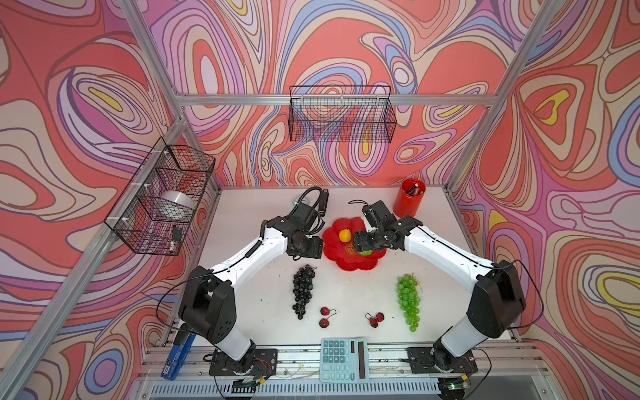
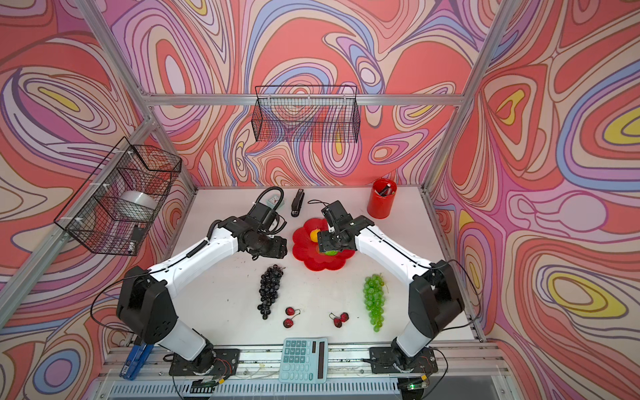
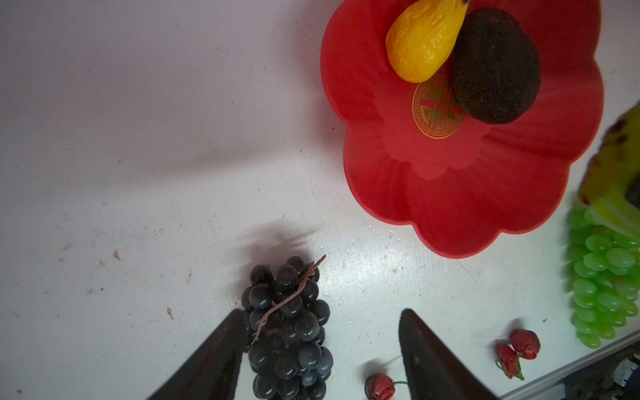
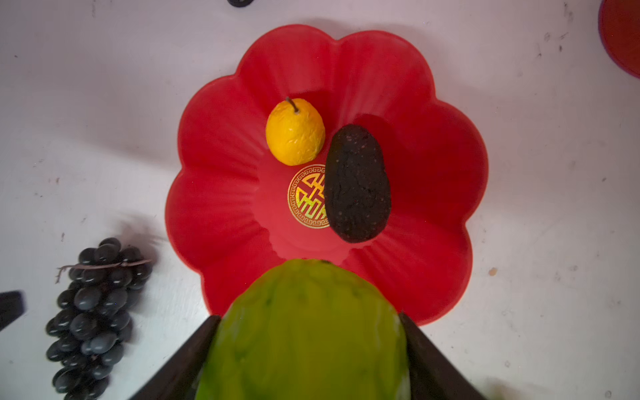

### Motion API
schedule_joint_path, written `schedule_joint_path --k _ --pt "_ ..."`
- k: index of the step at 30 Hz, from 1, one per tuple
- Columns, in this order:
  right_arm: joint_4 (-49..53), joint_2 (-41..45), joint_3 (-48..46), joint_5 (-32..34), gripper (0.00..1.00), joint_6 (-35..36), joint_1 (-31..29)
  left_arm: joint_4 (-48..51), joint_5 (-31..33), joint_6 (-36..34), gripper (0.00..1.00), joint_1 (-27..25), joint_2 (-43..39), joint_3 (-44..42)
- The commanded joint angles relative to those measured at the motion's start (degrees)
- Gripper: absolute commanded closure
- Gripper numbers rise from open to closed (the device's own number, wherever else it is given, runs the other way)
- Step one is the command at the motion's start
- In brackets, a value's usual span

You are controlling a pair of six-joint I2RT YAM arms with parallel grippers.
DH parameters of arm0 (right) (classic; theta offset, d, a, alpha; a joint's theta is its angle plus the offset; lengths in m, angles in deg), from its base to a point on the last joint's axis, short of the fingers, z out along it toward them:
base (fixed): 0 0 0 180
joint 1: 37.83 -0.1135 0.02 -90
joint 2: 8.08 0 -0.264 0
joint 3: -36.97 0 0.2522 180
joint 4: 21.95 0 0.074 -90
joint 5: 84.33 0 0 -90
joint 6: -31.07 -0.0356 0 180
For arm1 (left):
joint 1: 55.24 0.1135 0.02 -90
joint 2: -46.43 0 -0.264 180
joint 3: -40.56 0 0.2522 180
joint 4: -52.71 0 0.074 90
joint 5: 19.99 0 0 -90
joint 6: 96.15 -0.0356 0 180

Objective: Place and organize the fake fruits in the fruit bowl
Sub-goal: 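Lift the green bumpy fruit with the right gripper and lower it into the bowl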

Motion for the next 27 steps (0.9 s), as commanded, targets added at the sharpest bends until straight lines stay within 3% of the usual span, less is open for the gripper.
schedule_joint_path --k 1,27 --pt "-3.93 -2.05 0.42 -0.70 0.49 3.44 1.73 2.26 1.53 1.34 0.27 0.42 -2.53 -0.76" --pt "-16.44 -8.88 -9.97 -0.54 0.45 1.43 3.47 3.74 1.10 3.25 0.26 0.42 -6.16 -3.44"
